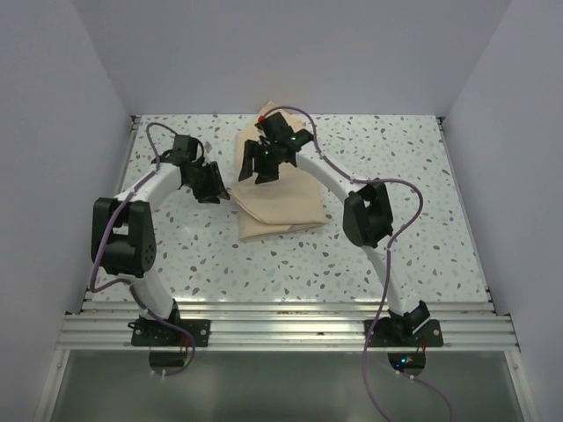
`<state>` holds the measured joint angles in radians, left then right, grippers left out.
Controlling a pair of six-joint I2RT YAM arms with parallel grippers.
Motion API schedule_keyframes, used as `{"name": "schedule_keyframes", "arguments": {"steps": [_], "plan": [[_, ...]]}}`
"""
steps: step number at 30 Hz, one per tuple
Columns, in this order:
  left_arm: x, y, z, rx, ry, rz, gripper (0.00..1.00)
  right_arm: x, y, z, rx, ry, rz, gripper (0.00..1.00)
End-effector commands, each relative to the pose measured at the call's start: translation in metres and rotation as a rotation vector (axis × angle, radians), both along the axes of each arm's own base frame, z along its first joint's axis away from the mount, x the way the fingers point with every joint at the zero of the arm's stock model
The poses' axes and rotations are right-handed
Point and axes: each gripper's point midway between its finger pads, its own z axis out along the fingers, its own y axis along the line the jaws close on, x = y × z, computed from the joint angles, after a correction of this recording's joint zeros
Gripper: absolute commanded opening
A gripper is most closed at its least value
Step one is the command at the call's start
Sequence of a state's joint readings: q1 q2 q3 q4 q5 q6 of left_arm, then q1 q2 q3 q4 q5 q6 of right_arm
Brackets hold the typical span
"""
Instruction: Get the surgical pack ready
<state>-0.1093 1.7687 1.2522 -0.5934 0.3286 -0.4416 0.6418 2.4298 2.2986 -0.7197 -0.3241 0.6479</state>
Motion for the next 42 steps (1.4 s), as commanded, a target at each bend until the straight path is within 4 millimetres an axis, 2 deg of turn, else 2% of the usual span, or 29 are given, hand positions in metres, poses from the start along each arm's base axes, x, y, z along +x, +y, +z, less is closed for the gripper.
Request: {"name": "schedule_keyframes", "arguments": {"steps": [1,2,4,5,6,7,8,9,10,11,13,14,17,21,23,25,28,29,31,33,36,37,38,40,42], "plan": [[0.014,-0.001,0.025,-0.044,-0.075,-0.032,0.43,0.007,-0.034,0.052,-0.034,-0.098,0.004,0.62],[0.015,-0.001,0.025,-0.05,-0.076,-0.027,0.45,0.008,-0.045,0.052,-0.047,-0.092,0.003,0.62],[0.015,-0.002,0.024,-0.068,-0.067,-0.028,0.47,0.005,-0.059,0.065,-0.053,-0.115,0.017,0.63],[0.015,0.001,0.022,-0.077,-0.059,-0.017,0.47,0.002,-0.074,0.057,-0.085,-0.087,0.01,0.63],[0.014,0.0,0.023,-0.09,-0.057,-0.017,0.48,-0.002,-0.083,0.069,-0.089,-0.106,0.012,0.63],[0.014,0.004,0.022,-0.096,-0.053,-0.006,0.5,-0.005,-0.094,0.07,-0.109,-0.113,0.022,0.63],[0.013,0.004,0.025,-0.106,-0.054,0.004,0.5,-0.011,-0.112,0.054,-0.145,-0.07,0.011,0.62],[0.013,0.005,0.026,-0.116,-0.056,0.013,0.5,-0.015,-0.121,0.055,-0.153,-0.069,0.007,0.62],[0.012,0.008,0.03,-0.122,-0.063,0.024,0.5,-0.019,-0.13,0.069,-0.136,-0.092,0.007,0.61],[0.012,0.009,0.032,-0.129,-0.062,0.044,0.51,-0.024,-0.145,0.055,-0.144,-0.058,-0.003,0.6],[0.012,0.01,0.037,-0.145,-0.077,0.063,0.53,-0.034,-0.156,0.06,-0.123,-0.05,0.003,0.59],[0.011,0.008,0.039,-0.166,-0.073,0.072,0.55,-0.041,-0.163,0.051,-0.112,-0.009,0.011,0.58],[0.011,-0.001,0.038,-0.233,-0.067,0.06,0.6,-0.057,-0.169,0.049,-0.106,0.016,0.047,0.58],[0.011,-0.006,0.036,-0.282,-0.07,0.062,0.64,-0.066,-0.18,0.049,-0.138,0.014,0.034,0.63],[0.011,-0.011,0.032,-0.314,-0.049,0.057,0.64,-0.068,-0.191,0.042,-0.169,0.036,0.02,0.64],[0.011,-0.008,0.029,-0.309,-0.033,0.07,0.66,-0.066,-0.202,0.035,-0.18,0.063,0.0,0.66],[0.017,-0.007,0.034,-0.317,-0.063,0.073,0.67,-0.069,-0.206,0.031,-0.179,0.098,0.005,0.66],[0.018,-0.003,0.031,-0.29,-0.054,0.084,0.67,-0.072,-0.205,0.032,-0.173,0.106,0.016,0.65],[0.021,0.006,0.037,-0.272,-0.063,0.113,0.64,-0.077,-0.201,0.034,-0.142,0.121,0.036,0.59],[0.028,0.014,0.041,-0.288,-0.116,0.138,0.63,-0.081,-0.198,0.033,-0.119,0.128,0.045,0.57],[0.028,0.004,0.033,-0.344,-0.058,0.094,0.65,-0.086,-0.19,0.029,-0.076,0.158,0.068,0.56],[0.027,0.001,0.017,-0.348,-0.012,0.081,0.66,-0.085,-0.19,0.026,-0.08,0.167,0.068,0.56],[0.025,-0.003,0.015,-0.368,0.008,0.057,0.68,-0.084,-0.191,0.026,-0.086,0.167,0.065,0.57],[0.023,-0.001,0.001,-0.347,0.029,0.032,0.7,-0.084,-0.193,0.024,-0.097,0.169,0.072,0.59],[0.023,-0.002,-0.004,-0.343,0.034,0.012,0.71,-0.084,-0.194,0.023,-0.109,0.17,0.082,0.59]]}}
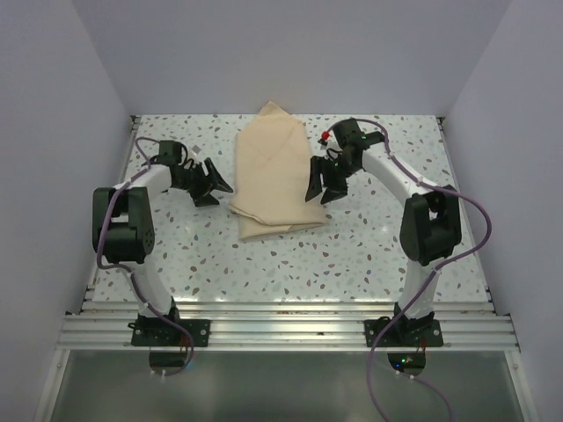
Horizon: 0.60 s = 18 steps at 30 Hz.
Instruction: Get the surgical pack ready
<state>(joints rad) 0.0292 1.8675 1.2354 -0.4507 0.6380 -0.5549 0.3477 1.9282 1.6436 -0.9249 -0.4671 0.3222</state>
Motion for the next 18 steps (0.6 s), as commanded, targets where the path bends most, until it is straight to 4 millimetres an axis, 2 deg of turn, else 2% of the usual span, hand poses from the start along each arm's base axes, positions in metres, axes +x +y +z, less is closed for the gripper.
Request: {"name": "schedule_keyframes", "arguments": {"steps": [1,4,6,11,13,16,18], "plan": [[-0.001,-0.008,-0.007,-0.029,-0.007,-0.088,0.71,-0.002,0.003,0.01,0.021,-0.007,0.042,0.59],[-0.004,-0.017,-0.015,-0.047,0.01,-0.126,0.71,0.001,0.008,0.012,0.051,-0.007,0.039,0.56],[-0.011,-0.032,-0.019,-0.057,0.016,-0.166,0.69,0.001,0.015,0.012,0.088,0.011,0.034,0.54],[-0.014,-0.047,-0.021,-0.102,0.017,-0.167,0.58,0.002,0.025,0.009,0.142,0.05,0.033,0.4],[-0.014,-0.052,-0.021,-0.113,0.019,-0.175,0.54,-0.002,0.024,0.005,0.136,0.063,0.041,0.38],[-0.013,-0.055,-0.02,-0.118,0.019,-0.183,0.44,-0.007,0.019,-0.008,0.111,0.087,0.047,0.32],[-0.011,-0.056,-0.019,-0.123,0.016,-0.183,0.3,-0.008,0.016,-0.014,0.093,0.087,0.047,0.26]]}}
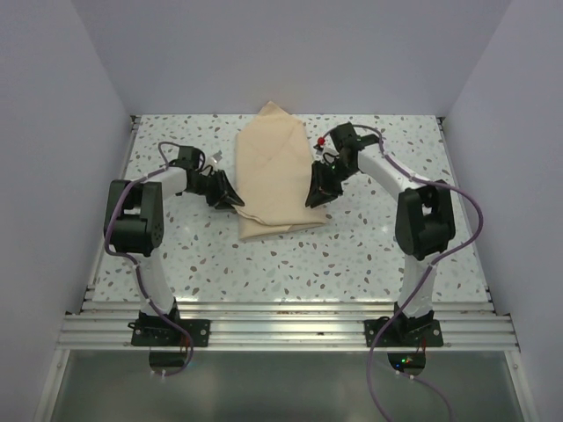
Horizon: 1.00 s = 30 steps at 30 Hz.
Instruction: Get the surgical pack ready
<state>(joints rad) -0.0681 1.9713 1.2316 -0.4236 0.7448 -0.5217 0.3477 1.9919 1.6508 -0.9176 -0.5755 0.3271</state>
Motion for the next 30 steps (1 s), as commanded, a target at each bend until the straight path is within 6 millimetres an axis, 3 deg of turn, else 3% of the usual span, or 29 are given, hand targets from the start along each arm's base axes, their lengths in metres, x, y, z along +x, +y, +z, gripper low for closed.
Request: {"name": "schedule_keyframes", "arguments": {"steps": [1,7,13,18,23,26,30], "plan": [[0.01,-0.006,0.008,-0.042,-0.041,-0.011,0.26,-0.004,-0.001,-0.006,0.005,0.001,0.013,0.25],[0.018,-0.011,0.015,-0.047,-0.053,-0.015,0.0,-0.009,-0.019,-0.039,-0.035,0.053,-0.029,0.14],[0.027,-0.017,0.02,-0.051,-0.066,-0.025,0.0,-0.015,-0.043,-0.061,-0.095,0.086,-0.072,0.09],[0.028,-0.017,0.011,-0.036,-0.047,-0.033,0.0,-0.023,-0.053,-0.076,-0.121,0.131,-0.082,0.08],[0.014,-0.008,0.003,0.029,-0.016,-0.029,0.0,-0.015,-0.049,-0.061,-0.096,0.092,-0.084,0.07],[0.005,-0.002,0.005,0.051,-0.013,-0.023,0.0,-0.006,-0.044,-0.041,-0.063,0.056,-0.081,0.07],[0.001,0.003,0.011,0.087,-0.031,-0.021,0.04,0.025,-0.03,0.003,0.026,-0.119,-0.082,0.08]]}}
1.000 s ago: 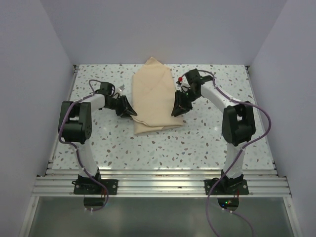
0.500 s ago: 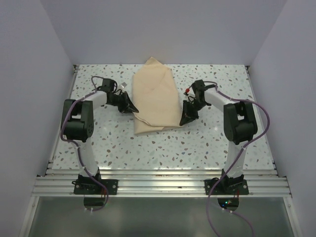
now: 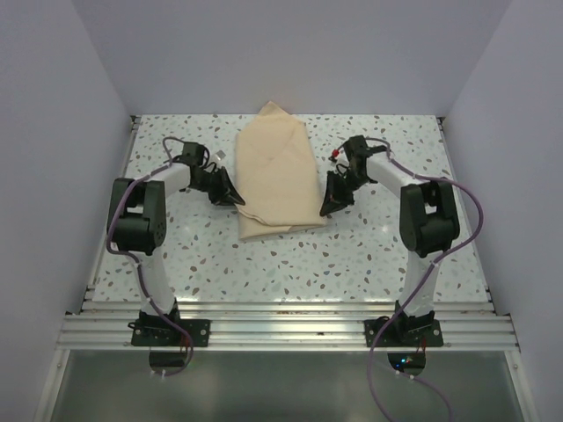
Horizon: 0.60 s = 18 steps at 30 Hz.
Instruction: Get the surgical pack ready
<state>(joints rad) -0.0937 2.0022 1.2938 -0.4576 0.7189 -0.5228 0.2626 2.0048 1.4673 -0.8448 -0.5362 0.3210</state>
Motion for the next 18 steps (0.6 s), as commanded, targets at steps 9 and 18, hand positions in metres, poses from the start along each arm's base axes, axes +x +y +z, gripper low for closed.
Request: {"name": "schedule_keyframes", "arguments": {"steps": [9,18], "plan": [[0.016,0.011,0.036,0.074,-0.096,0.0,0.46,0.117,0.053,0.09,0.266,-0.363,-0.089,0.08],[0.077,0.004,0.078,0.021,-0.293,0.032,0.39,0.187,0.078,0.073,0.357,-0.445,-0.12,0.08]]}}
